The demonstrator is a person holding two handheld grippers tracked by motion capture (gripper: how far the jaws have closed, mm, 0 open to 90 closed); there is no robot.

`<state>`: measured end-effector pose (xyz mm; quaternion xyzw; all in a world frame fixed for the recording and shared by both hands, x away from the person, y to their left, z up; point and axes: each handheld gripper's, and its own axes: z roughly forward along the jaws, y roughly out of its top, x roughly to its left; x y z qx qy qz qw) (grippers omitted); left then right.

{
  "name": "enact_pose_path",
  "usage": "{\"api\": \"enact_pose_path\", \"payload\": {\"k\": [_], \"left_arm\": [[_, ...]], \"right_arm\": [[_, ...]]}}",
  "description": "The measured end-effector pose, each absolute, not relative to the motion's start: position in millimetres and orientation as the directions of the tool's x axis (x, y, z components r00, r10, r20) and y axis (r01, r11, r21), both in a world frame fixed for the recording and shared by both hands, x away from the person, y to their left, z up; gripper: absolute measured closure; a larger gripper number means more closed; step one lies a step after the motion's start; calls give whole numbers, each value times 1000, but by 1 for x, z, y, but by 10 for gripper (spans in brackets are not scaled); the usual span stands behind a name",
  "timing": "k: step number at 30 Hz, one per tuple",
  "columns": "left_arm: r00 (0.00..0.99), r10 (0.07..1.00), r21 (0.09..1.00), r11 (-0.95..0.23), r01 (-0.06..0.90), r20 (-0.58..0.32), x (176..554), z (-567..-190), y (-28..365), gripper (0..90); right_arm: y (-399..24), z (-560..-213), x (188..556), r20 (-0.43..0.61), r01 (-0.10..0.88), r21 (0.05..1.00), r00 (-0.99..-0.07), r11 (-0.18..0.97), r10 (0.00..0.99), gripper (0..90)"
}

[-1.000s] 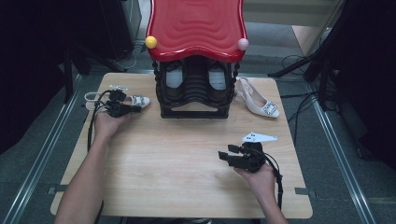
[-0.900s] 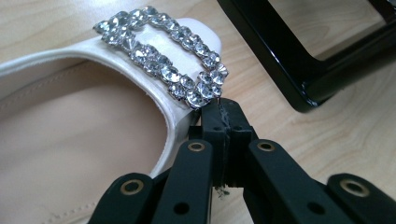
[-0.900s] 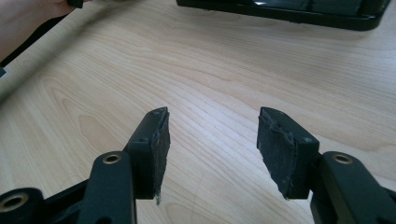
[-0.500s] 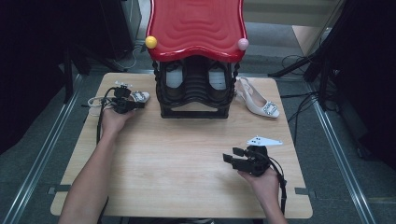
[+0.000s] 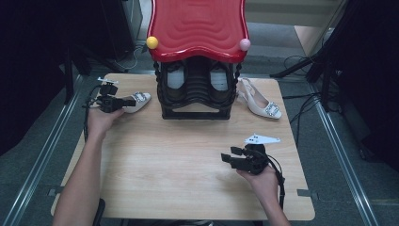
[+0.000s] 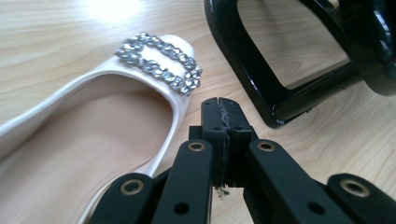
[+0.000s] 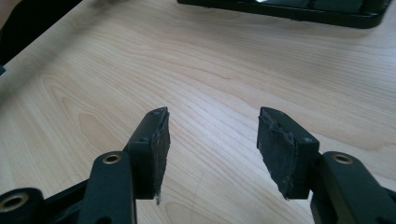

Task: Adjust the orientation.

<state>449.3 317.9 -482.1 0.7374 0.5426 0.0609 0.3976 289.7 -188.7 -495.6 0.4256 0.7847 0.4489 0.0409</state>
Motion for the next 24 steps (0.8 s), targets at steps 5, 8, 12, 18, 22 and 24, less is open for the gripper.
{"api": "enact_pose_path", "payload": {"k": [5, 8, 12, 18, 22, 24], "left_arm": [[398, 849, 642, -94, 761, -347, 443, -468, 328, 900], [390, 857, 650, -88, 755, -337, 441, -456, 337, 900], [355, 877, 640, -74, 765, -324, 441, -450, 355, 900], [291, 900, 619, -32, 785, -323, 437, -460, 380, 900], [270, 904, 599, -19, 800, -332, 437, -472, 385, 900], [274, 901, 588, -27, 808, -336, 436, -476, 385, 900]], "right_arm": [[-180, -496, 297, 321, 630, 735, -650, 252, 689, 445], [-175, -496, 299, 323, 625, 737, -660, 258, 678, 445], [-170, -496, 302, 321, 620, 735, -673, 273, 666, 445], [-163, -497, 306, 324, 617, 732, -688, 289, 649, 445], [-158, -499, 309, 324, 616, 727, -697, 302, 640, 445], [-157, -499, 309, 324, 617, 724, -698, 307, 638, 445]]}}
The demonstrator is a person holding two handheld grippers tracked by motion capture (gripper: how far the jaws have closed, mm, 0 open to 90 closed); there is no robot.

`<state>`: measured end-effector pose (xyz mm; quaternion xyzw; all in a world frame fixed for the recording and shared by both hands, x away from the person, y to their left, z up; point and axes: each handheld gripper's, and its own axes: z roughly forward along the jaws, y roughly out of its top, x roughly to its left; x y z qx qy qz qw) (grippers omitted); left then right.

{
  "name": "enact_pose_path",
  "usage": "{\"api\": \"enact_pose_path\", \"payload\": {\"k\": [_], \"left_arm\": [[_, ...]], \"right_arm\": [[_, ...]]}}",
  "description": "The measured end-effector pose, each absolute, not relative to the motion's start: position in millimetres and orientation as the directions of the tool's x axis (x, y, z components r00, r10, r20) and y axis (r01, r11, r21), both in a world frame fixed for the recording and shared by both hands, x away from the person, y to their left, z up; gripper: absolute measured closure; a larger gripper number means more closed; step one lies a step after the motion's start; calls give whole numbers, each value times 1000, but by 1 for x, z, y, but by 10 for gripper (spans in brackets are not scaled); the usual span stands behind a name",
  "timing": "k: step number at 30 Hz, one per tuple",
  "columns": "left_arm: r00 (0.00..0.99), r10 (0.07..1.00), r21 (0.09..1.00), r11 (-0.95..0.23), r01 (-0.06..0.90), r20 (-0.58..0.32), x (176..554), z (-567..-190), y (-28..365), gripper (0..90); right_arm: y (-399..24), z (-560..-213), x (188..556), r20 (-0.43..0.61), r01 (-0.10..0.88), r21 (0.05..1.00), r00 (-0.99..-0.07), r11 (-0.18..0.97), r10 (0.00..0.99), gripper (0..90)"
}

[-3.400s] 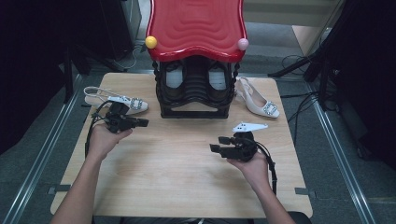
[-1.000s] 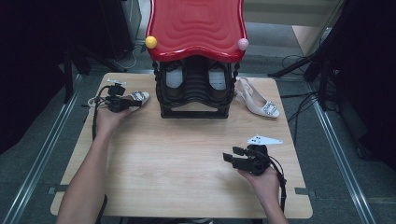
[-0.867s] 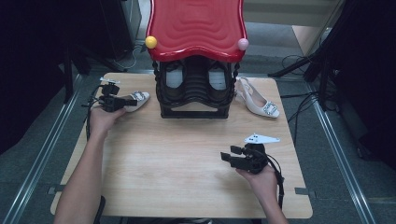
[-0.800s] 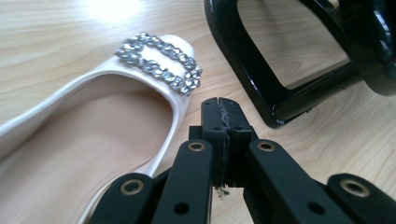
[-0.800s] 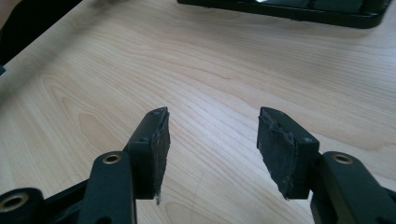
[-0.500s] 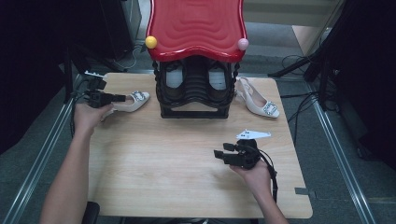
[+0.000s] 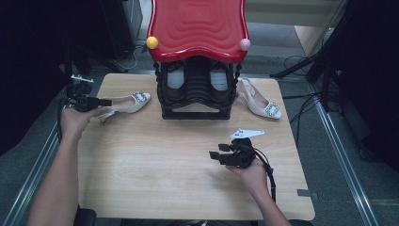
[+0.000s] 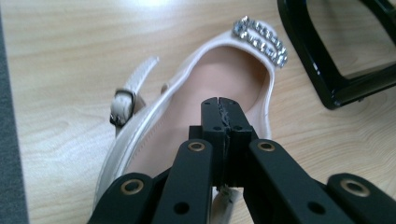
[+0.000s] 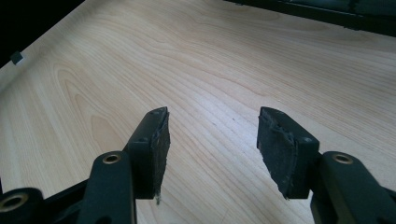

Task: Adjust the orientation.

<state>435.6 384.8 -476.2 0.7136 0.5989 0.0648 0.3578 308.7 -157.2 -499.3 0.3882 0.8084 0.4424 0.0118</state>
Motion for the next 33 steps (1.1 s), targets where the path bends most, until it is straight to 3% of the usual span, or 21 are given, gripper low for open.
{"api": "enact_pose_path", "payload": {"k": [19, 33], "left_arm": [[285, 864, 547, -13, 837, -415, 421, -492, 361, 900], [299, 844, 546, -9, 838, -445, 417, -490, 323, 900]], "right_arm": [[-152, -500, 312, 327, 614, 721, -709, 320, 625, 441], [-146, -500, 315, 329, 603, 726, -726, 330, 603, 441]]}}
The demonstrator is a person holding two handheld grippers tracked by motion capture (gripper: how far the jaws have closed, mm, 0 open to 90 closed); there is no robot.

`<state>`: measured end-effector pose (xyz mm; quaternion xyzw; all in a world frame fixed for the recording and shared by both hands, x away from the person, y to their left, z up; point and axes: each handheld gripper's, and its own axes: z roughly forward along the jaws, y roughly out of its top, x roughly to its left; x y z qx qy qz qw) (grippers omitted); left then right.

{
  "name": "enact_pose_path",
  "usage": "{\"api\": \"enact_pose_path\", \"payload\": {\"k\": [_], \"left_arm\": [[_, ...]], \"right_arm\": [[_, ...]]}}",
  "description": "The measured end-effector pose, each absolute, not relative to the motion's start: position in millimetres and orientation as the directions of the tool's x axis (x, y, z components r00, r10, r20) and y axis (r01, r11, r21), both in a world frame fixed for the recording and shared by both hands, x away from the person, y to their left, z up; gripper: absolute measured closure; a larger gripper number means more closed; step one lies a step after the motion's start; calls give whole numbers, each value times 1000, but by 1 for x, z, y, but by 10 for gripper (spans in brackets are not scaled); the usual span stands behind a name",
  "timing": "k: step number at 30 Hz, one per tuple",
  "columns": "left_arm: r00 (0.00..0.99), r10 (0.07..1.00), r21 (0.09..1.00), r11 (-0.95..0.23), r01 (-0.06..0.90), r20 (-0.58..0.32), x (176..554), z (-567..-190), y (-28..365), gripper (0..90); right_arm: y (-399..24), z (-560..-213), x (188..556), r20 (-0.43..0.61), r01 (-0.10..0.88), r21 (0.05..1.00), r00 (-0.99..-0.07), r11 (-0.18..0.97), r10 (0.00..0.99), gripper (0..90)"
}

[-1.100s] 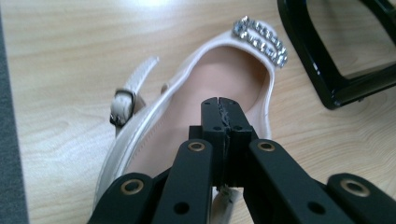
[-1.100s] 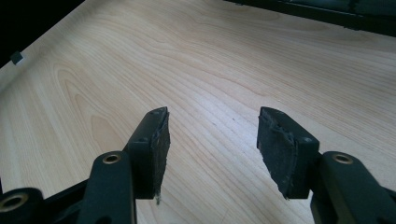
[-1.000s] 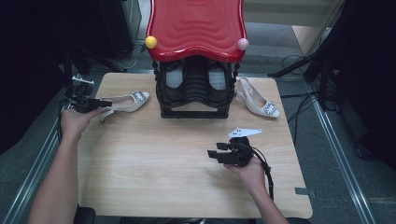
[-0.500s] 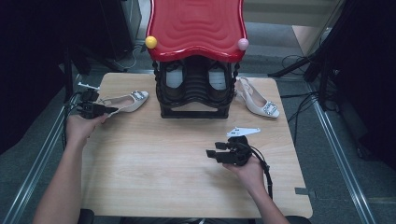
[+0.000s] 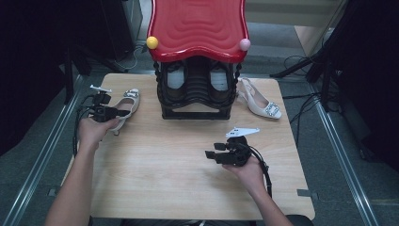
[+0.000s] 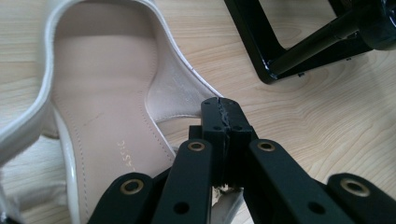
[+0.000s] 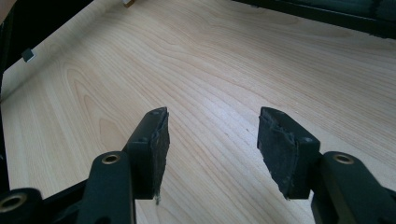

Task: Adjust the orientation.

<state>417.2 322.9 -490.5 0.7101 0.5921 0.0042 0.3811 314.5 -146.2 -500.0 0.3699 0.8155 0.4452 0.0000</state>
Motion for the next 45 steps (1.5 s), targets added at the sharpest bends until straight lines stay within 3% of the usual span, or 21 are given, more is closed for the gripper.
{"api": "enact_pose_path", "payload": {"k": [14, 23, 29, 38, 45], "left_arm": [[266, 838, 550, 48, 834, -476, 413, -489, 332, 878], [225, 878, 524, 33, 851, -423, 407, -475, 341, 721], [216, 857, 543, 85, 835, -467, 401, -463, 356, 596], [206, 872, 572, 98, 814, -444, 402, -450, 366, 555], [180, 891, 554, 91, 828, -416, 418, -469, 370, 551]], "right_arm": [[-146, -501, 315, 324, 603, 724, -725, 334, 608, 439], [-149, -500, 314, 319, 603, 724, -724, 335, 612, 437], [-151, -499, 312, 319, 606, 723, -719, 331, 618, 437], [-157, -499, 309, 323, 618, 718, -703, 320, 633, 436], [-164, -500, 304, 323, 625, 718, -689, 306, 649, 435]]}}
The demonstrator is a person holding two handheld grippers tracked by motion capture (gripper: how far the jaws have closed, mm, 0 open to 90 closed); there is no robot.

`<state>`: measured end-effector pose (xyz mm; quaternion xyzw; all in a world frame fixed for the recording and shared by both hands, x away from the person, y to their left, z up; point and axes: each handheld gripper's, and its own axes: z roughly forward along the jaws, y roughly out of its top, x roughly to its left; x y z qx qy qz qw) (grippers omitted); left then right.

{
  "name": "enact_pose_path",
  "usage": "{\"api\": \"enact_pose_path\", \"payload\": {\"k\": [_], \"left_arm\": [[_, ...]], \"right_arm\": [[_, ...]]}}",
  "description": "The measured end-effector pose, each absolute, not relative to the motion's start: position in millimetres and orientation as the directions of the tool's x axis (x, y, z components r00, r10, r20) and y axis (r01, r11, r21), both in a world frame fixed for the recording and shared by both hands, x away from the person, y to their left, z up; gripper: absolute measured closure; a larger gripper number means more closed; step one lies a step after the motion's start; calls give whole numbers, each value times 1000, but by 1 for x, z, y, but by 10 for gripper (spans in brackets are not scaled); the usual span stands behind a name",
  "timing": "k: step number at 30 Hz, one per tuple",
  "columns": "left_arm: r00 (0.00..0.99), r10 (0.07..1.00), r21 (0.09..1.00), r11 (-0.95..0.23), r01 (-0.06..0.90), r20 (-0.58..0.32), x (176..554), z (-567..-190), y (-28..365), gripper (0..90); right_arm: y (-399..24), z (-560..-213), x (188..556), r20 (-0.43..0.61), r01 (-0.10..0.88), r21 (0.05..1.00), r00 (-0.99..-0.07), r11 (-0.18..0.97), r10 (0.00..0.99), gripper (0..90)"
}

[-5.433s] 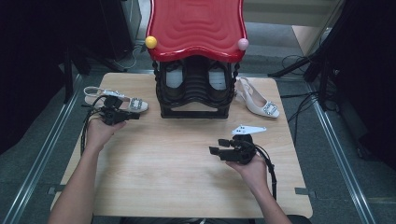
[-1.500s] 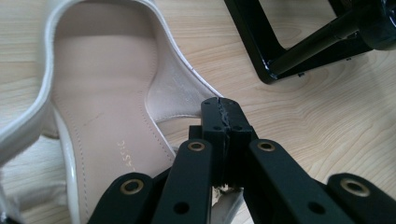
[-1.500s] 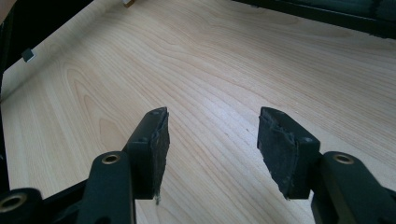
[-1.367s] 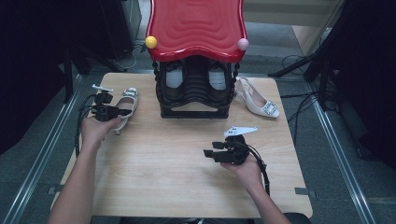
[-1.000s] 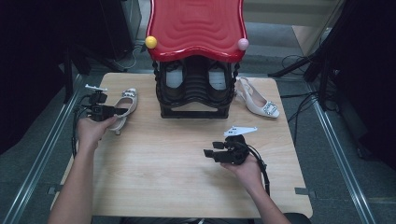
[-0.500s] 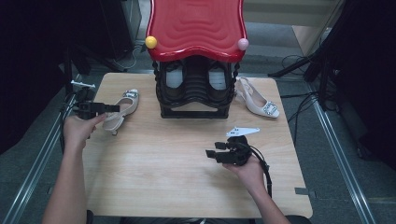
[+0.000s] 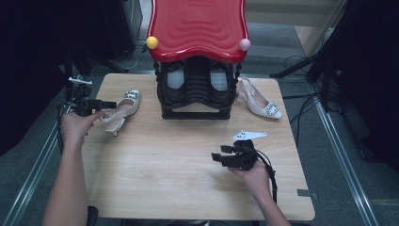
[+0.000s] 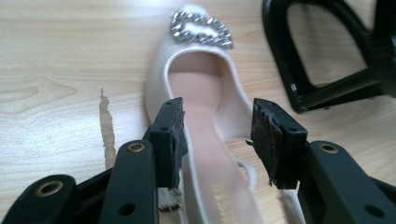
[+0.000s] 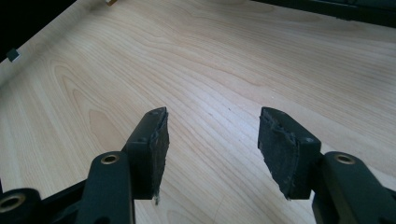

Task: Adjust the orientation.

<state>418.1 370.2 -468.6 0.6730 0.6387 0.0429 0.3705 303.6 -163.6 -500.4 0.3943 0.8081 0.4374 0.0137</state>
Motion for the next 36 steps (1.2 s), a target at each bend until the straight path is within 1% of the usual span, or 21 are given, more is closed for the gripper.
{"api": "enact_pose_path", "payload": {"k": [3, 7, 9, 12, 14, 17, 19, 21, 23, 24, 29, 33, 36], "left_arm": [[180, 892, 544, 84, 835, -414, 425, -480, 371, 554], [167, 889, 549, 107, 829, -425, 429, -487, 373, 578], [158, 896, 551, 108, 828, -414, 430, -491, 374, 606], [149, 915, 510, 70, 858, -376, 433, -502, 372, 633], [144, 915, 521, 81, 850, -376, 434, -505, 371, 642], [137, 919, 529, 87, 844, -369, 433, -506, 374, 710], [125, 919, 542, 108, 833, -374, 431, -508, 375, 778], [118, 912, 541, 125, 832, -393, 430, -509, 378, 811], [112, 912, 543, 132, 829, -394, 430, -509, 378, 829], [118, 914, 539, 121, 833, -387, 430, -508, 379, 872], [111, 893, 535, 158, 830, -436, 429, -509, 382, 881], [123, 892, 543, 150, 826, -435, 426, -503, 380, 882], [134, 883, 537, 148, 830, -450, 424, -501, 379, 883]], "right_arm": [[-167, -501, 301, 323, 631, 715, -679, 300, 660, 435], [-171, -502, 299, 321, 635, 715, -669, 291, 670, 435], [-172, -502, 298, 323, 637, 715, -666, 287, 673, 435], [-175, -502, 297, 321, 639, 716, -660, 283, 679, 434], [-175, -502, 297, 322, 639, 717, -659, 280, 680, 433], [-176, -502, 297, 321, 639, 717, -657, 278, 682, 432], [-177, -503, 297, 326, 647, 710, -652, 278, 684, 431], [-176, -503, 298, 326, 646, 712, -653, 277, 684, 431], [-175, -504, 298, 325, 646, 711, -653, 279, 684, 431], [-175, -504, 298, 321, 641, 713, -657, 282, 682, 431], [-175, -505, 298, 322, 644, 709, -657, 286, 682, 430], [-175, -505, 299, 320, 643, 710, -658, 287, 682, 427], [-174, -505, 300, 321, 643, 711, -658, 285, 681, 425]]}}
